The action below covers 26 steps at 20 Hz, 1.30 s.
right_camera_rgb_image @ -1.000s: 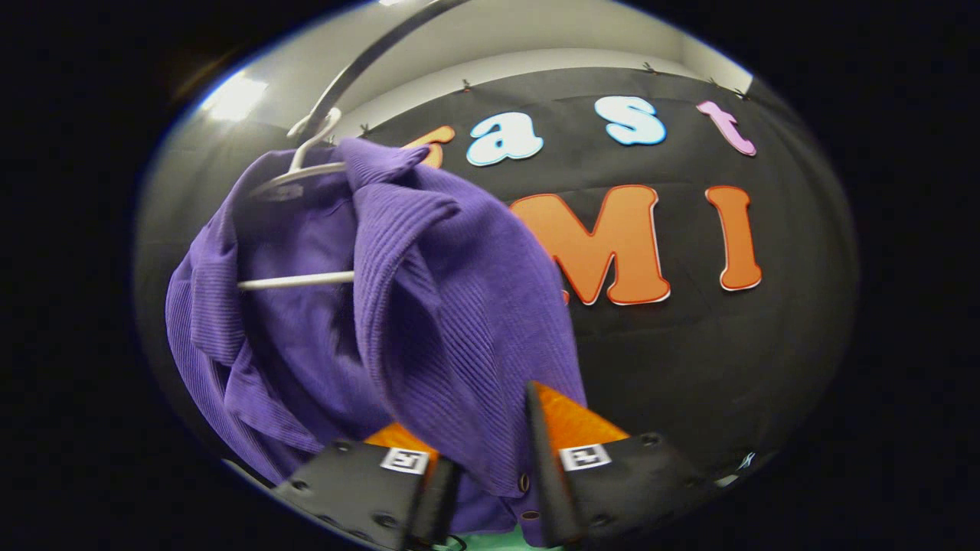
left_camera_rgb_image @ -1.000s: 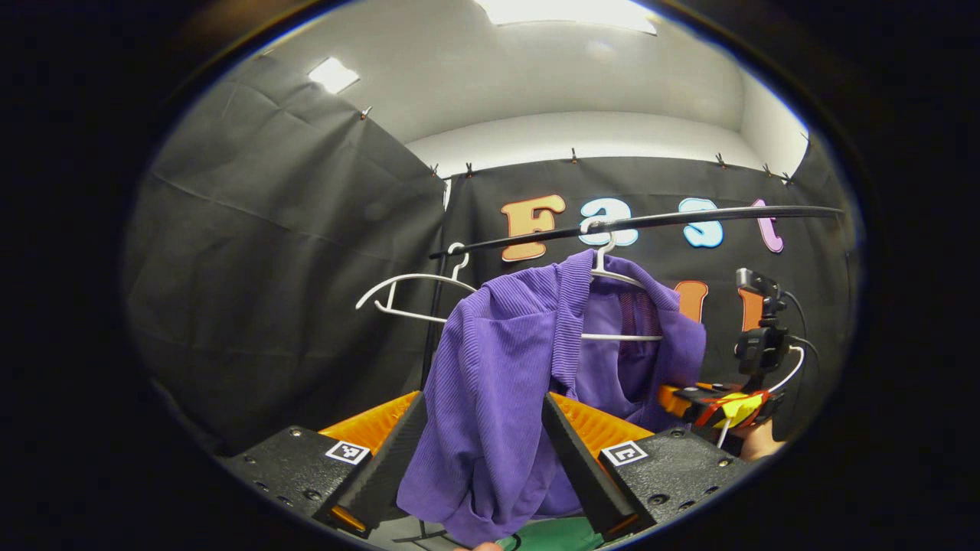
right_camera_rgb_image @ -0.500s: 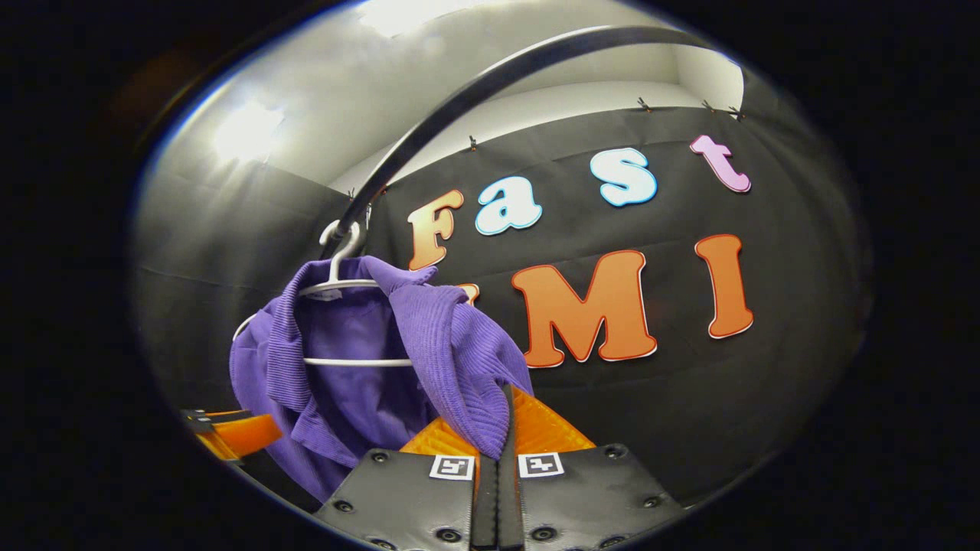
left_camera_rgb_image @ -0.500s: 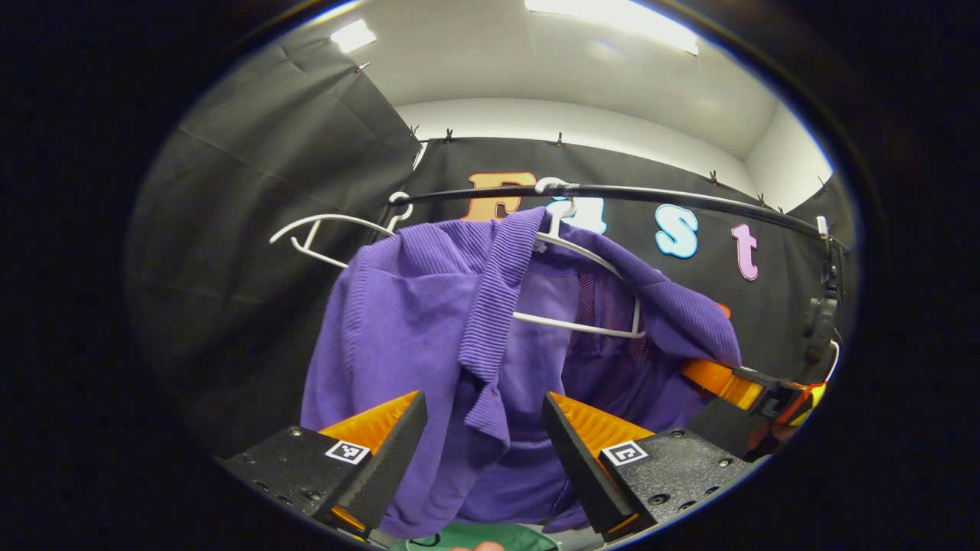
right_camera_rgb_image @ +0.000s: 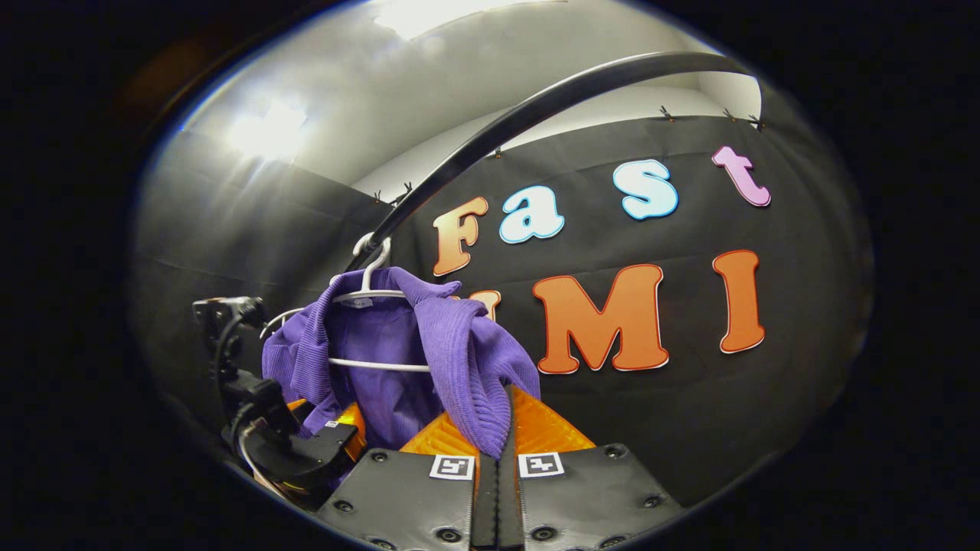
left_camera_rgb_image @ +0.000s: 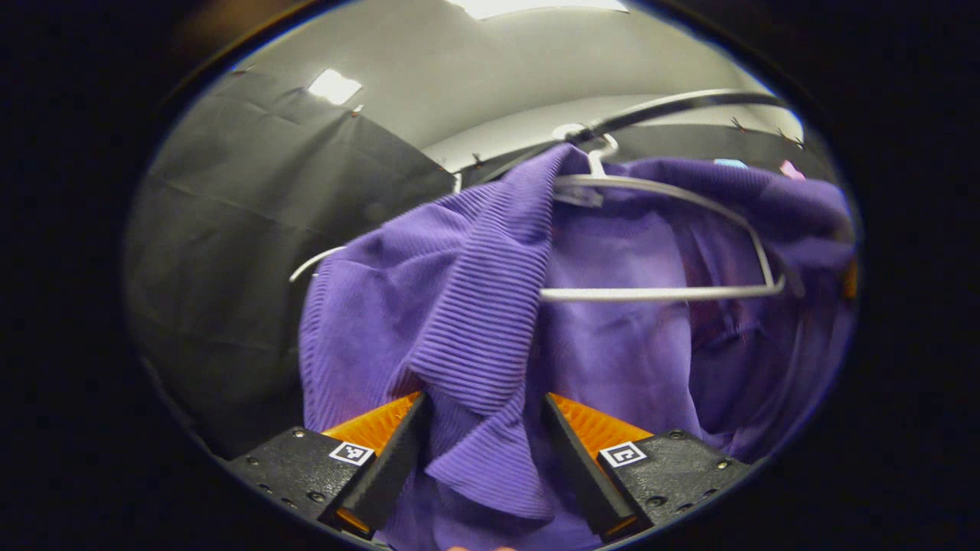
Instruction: Grasp the clothes on the hanger with both hands and then place them into the laundry hamper below.
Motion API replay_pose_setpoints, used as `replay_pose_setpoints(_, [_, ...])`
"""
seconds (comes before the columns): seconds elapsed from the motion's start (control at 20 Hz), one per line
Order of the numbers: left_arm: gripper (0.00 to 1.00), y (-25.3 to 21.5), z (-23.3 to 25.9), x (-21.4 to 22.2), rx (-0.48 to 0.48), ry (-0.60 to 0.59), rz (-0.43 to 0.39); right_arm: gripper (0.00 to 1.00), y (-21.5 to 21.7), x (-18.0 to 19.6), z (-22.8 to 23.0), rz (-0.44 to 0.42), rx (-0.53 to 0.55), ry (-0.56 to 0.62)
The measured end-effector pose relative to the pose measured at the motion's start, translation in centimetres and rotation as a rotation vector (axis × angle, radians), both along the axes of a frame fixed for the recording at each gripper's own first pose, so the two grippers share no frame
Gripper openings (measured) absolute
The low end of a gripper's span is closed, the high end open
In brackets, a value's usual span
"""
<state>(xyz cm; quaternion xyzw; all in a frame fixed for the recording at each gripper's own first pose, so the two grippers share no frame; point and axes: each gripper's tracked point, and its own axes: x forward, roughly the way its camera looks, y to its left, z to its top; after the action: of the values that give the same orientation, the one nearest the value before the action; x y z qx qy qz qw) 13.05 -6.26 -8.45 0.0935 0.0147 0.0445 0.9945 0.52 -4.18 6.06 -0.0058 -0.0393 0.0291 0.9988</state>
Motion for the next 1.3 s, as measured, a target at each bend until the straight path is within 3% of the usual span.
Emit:
replay_pose_setpoints(0.15, [0.08, 1.1, 2.3, -1.7, 0.017, -0.035, -0.042, 0.08, 0.0, 0.0, 0.0, -0.014, 0.001, -0.021])
replay_pose_setpoints(0.4, [0.13, 4.9, 9.7, -6.0, 0.122, -0.113, 0.004, 0.07, -1.0, 0.4, 0.0, -0.054, 0.005, -0.055])
replay_pose_setpoints(0.5, [0.07, 6.4, 13.2, -6.1, 0.11, -0.144, 0.023, 0.07, -1.4, 0.6, 0.3, -0.07, 0.018, -0.074])
replay_pose_setpoints(0.75, [0.07, 10.9, 19.4, -2.9, 0.123, -0.211, 0.037, 0.07, -2.5, 0.9, 0.2, -0.096, 0.077, -0.079])
replay_pose_setpoints(0.9, [0.1, 11.2, 20.9, 0.0, 0.073, -0.205, -0.053, 0.08, -3.3, 1.4, -0.5, -0.123, 0.1, -0.076])
replay_pose_setpoints(1.05, [0.1, 12.4, 22.1, 3.1, 0.095, -0.187, -0.12, 0.07, -3.9, 1.6, -1.4, -0.131, 0.103, -0.057])
replay_pose_setpoints(1.2, [0.12, 13.5, 18.5, 5.8, 0.113, -0.094, -0.224, 0.07, -3.0, 1.6, -1.5, -0.121, 0.093, -0.053])
replay_pose_setpoints(1.3, [0.1, 15.0, 15.4, 6.9, 0.023, -0.038, -0.232, 0.07, -2.9, 1.6, -1.0, -0.125, 0.079, -0.068])
